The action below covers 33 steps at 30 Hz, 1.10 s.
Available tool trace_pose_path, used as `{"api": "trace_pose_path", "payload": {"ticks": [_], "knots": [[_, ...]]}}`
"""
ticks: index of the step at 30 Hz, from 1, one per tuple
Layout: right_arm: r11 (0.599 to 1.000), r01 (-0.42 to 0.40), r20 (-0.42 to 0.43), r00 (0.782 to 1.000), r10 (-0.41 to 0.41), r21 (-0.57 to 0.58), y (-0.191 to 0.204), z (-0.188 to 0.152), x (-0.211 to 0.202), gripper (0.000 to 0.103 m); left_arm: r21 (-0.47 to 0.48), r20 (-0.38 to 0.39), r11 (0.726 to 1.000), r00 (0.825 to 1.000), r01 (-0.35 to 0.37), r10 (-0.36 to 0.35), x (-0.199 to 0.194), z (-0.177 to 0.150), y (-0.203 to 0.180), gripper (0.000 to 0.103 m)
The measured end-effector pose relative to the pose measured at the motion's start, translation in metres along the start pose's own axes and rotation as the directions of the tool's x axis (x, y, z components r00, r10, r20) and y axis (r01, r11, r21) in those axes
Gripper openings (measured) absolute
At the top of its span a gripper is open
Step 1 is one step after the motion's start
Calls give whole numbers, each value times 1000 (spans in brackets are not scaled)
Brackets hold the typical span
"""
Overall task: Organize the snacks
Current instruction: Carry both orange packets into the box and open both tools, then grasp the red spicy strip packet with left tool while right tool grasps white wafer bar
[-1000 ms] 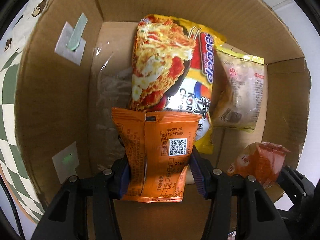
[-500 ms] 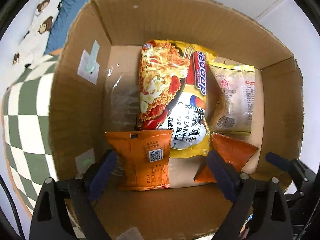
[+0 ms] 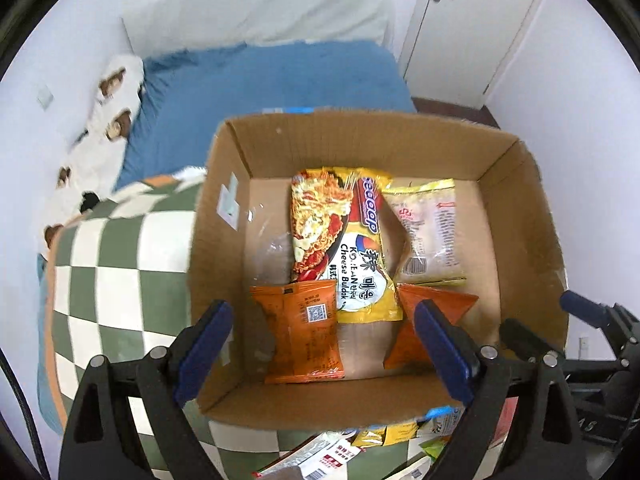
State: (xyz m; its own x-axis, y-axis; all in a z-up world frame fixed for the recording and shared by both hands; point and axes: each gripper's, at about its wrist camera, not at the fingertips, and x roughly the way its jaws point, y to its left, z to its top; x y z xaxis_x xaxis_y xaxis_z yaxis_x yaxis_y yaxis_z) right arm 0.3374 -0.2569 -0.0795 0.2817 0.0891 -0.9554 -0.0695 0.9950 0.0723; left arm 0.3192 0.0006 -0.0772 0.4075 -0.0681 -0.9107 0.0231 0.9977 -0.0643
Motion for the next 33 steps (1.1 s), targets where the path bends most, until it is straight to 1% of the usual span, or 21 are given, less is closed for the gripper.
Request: {"api": "trace_pose_path", "payload": {"ticks": [5,13,18,23,26,28,31,33], "knots": [[1000,21,98,995,-20,-11,3,-14,-39,98,19,77,1000,997,-13,12,-25,-16,3,93],[1000,23,225,974,-19,-17,15,-46,-90,98,18,186,1000,983,-11,8,-69,-47,-2,93],[1000,5,277,961,-2,-9,20,-68,-118,98,22,250,1000,968,-10,4,-99,-61,-3,93],[1000,-27,323,946,24,4,22,-83,-145,98,29,285,1000,959,-7,-2,-119,-71,-4,93],[999,-40,326,945,33,13,21,-90,-152,98,31,274,999,962,5,-14,-122,-79,-3,93],[998,-52,311,949,43,23,19,-99,-151,98,45,239,999,971,-6,-5,-115,-89,0,93],[996,-79,242,968,68,38,15,-117,-133,98,111,154,992,987,-52,35,-86,-113,3,93],[994,-96,169,982,87,47,10,-136,-111,98,181,72,979,994,-90,78,-55,-134,4,93]]}}
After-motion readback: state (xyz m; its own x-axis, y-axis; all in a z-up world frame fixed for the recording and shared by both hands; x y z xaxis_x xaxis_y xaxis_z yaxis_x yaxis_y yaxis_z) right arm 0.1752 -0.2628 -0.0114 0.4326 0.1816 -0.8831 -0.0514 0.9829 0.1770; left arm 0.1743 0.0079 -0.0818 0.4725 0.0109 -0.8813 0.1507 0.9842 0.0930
